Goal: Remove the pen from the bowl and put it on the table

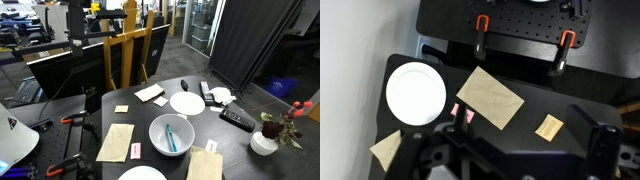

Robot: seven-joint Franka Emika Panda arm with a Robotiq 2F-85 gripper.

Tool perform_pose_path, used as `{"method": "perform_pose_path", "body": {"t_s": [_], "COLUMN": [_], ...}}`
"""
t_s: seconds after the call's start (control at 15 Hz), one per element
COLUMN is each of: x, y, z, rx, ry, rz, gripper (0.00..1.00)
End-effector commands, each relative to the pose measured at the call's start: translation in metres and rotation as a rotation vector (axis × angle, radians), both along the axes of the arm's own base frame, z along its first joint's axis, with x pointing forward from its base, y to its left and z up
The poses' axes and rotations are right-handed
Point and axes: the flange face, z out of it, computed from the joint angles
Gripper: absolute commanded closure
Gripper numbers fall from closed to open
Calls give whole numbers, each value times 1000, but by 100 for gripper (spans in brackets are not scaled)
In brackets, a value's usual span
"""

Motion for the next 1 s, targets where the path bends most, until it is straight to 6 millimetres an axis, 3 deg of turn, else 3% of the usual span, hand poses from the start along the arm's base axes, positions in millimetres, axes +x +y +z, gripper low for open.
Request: {"method": "perform_pose_path", "body": {"t_s": [0.0,0.47,0.93], "x": [0,2,41], "y": [0,2,5], "z": [0,1,1], "rx": [0,20,230], "ry": [1,-8,-173], "rz": [0,1,-281], "gripper": [0,0,0]}}
